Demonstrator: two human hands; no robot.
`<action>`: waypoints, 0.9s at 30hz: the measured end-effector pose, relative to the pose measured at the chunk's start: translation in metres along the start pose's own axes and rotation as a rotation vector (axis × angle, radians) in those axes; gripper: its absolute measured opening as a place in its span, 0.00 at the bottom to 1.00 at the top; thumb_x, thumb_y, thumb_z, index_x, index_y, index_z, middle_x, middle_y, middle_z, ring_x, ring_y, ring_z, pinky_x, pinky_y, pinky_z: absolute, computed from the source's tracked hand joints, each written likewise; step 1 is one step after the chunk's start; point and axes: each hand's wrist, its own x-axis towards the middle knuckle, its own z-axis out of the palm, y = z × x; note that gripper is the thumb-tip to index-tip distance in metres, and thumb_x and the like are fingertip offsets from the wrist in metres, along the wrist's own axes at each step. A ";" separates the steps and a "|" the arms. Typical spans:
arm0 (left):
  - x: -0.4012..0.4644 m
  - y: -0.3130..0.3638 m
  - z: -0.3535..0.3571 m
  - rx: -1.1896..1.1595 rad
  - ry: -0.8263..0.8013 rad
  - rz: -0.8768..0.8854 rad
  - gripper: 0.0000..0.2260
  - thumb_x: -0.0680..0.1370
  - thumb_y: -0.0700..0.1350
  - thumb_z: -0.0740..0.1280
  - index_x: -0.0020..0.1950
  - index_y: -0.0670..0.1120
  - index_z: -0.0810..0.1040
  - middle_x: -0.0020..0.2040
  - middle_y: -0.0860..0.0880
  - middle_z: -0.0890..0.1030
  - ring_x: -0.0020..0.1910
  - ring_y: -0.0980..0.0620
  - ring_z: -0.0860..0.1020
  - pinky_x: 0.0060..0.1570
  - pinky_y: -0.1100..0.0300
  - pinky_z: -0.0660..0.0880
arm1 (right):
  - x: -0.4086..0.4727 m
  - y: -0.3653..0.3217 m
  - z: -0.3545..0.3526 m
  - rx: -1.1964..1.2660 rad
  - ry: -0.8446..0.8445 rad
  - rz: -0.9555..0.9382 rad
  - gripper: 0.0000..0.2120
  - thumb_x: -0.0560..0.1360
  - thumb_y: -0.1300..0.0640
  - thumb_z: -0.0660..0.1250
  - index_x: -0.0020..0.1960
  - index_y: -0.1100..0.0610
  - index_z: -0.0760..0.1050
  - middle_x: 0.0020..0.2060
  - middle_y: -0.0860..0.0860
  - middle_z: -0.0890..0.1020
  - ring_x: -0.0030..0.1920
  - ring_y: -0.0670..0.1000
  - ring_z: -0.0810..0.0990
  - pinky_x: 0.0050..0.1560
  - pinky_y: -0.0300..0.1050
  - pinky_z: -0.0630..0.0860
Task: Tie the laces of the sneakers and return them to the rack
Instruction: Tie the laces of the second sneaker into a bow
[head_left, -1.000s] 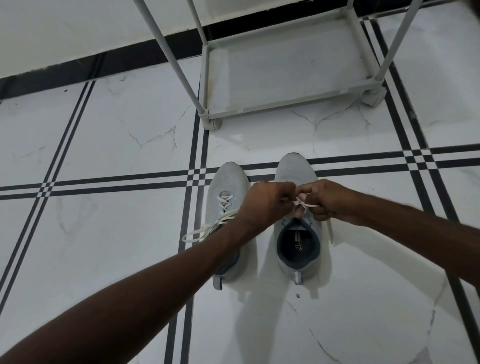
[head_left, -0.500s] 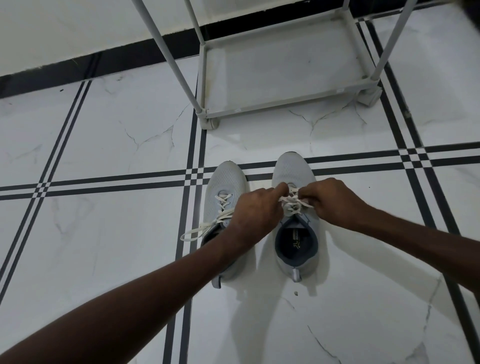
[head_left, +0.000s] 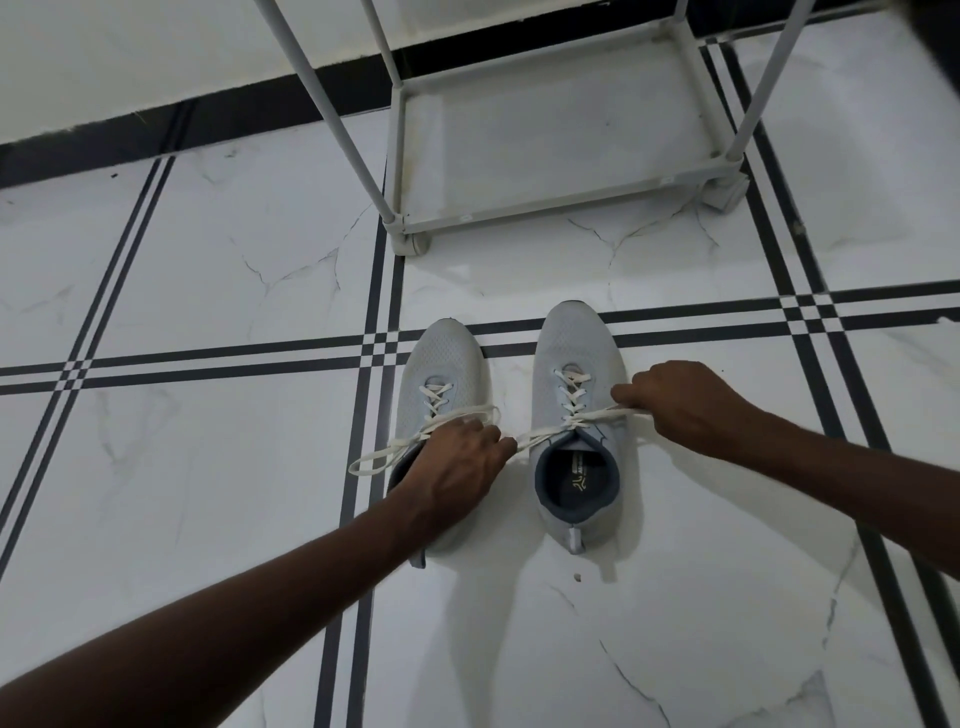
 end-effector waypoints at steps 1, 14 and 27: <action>0.000 0.000 0.001 0.000 -0.008 -0.002 0.10 0.74 0.42 0.60 0.44 0.48 0.81 0.34 0.48 0.79 0.33 0.46 0.78 0.30 0.57 0.70 | -0.001 0.002 0.001 -0.046 0.022 -0.032 0.15 0.61 0.70 0.64 0.43 0.54 0.77 0.28 0.54 0.78 0.28 0.58 0.76 0.30 0.43 0.60; 0.001 -0.015 -0.004 -0.243 -0.022 -0.167 0.17 0.76 0.36 0.57 0.55 0.47 0.83 0.45 0.46 0.84 0.44 0.44 0.80 0.42 0.52 0.77 | -0.003 0.000 0.004 -0.062 0.000 -0.017 0.14 0.66 0.67 0.57 0.45 0.57 0.78 0.32 0.55 0.78 0.31 0.58 0.75 0.31 0.45 0.61; 0.047 0.033 -0.014 -0.370 0.065 -0.263 0.22 0.77 0.55 0.65 0.67 0.44 0.73 0.63 0.43 0.76 0.61 0.44 0.73 0.58 0.48 0.73 | 0.002 -0.029 -0.001 0.126 0.124 0.027 0.16 0.69 0.56 0.63 0.55 0.59 0.73 0.46 0.56 0.77 0.44 0.57 0.73 0.42 0.53 0.74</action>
